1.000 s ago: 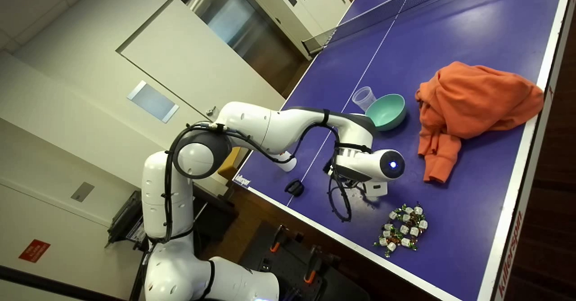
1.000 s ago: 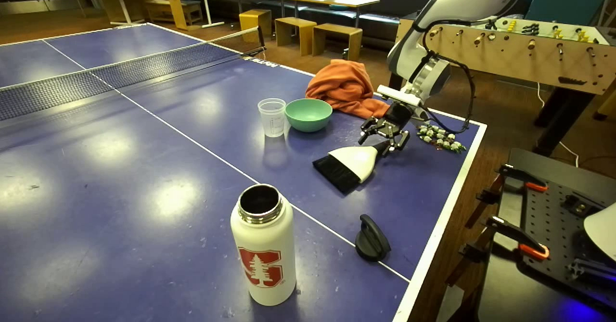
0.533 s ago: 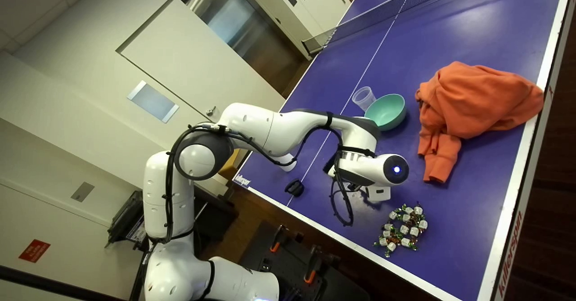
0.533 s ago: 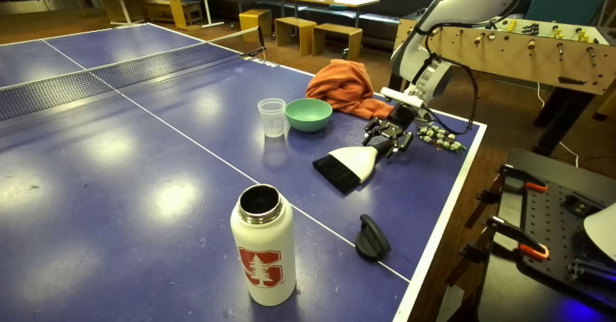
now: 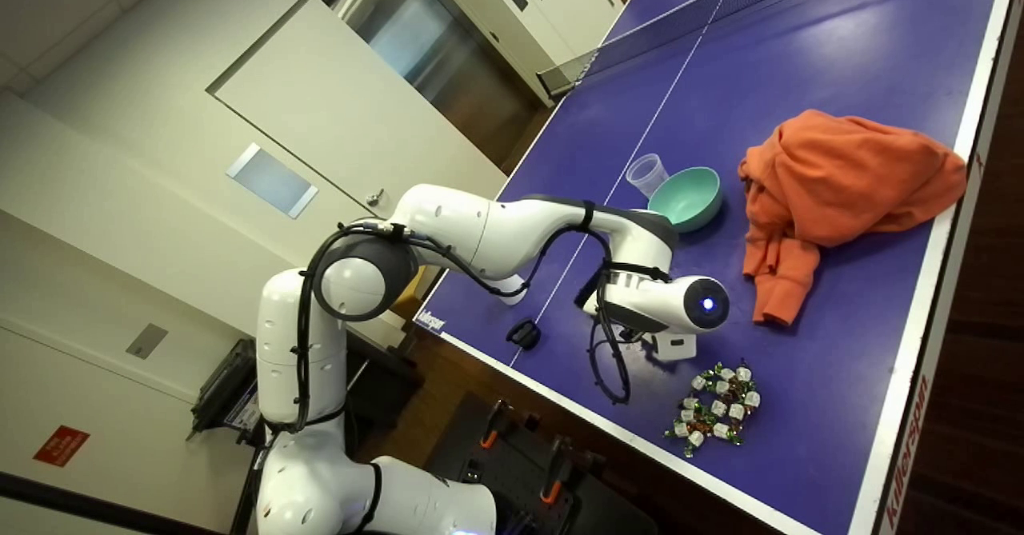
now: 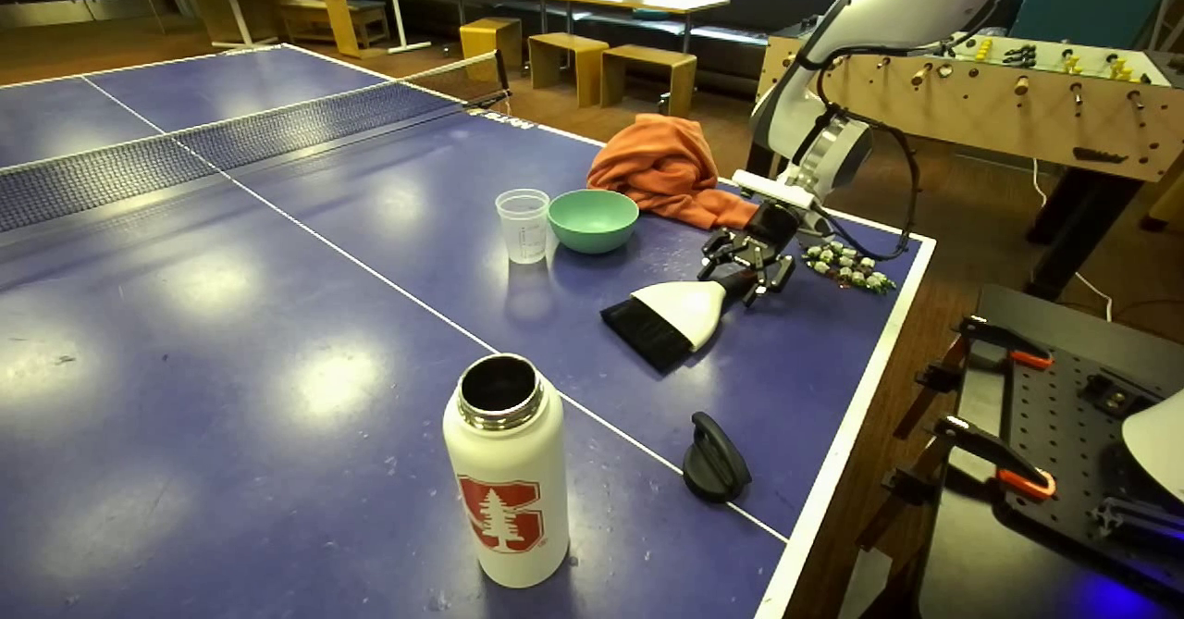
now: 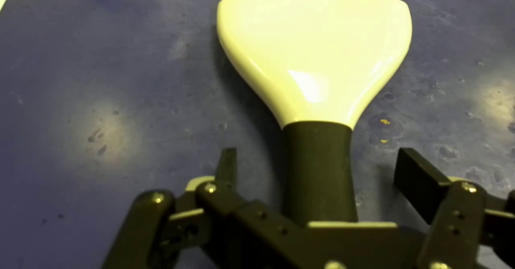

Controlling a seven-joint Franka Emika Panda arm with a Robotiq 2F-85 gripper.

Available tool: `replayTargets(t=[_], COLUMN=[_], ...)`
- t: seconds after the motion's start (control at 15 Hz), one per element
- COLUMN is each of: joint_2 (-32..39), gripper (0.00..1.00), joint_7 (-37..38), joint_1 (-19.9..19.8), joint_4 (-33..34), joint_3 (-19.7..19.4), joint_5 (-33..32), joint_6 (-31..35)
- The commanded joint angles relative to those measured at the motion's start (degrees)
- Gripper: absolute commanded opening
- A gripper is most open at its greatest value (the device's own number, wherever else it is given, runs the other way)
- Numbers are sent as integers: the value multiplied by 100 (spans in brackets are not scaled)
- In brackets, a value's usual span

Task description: Sweep the candy to the left using the white and black brush

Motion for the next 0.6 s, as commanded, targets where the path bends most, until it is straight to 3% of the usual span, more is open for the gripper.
replayTargets(t=[0.0, 0.07, 0.13, 0.53], joint_2=[92, 102, 98, 99], gripper=[100, 75, 74, 27], joint_7=[190, 167, 159, 141], joint_1=[27, 21, 21, 12], joint_4=[153, 164, 163, 233], joint_3=[-7, -4, -4, 7], joint_5=[-69, -66, -64, -60], joint_6=[13, 10, 13, 20])
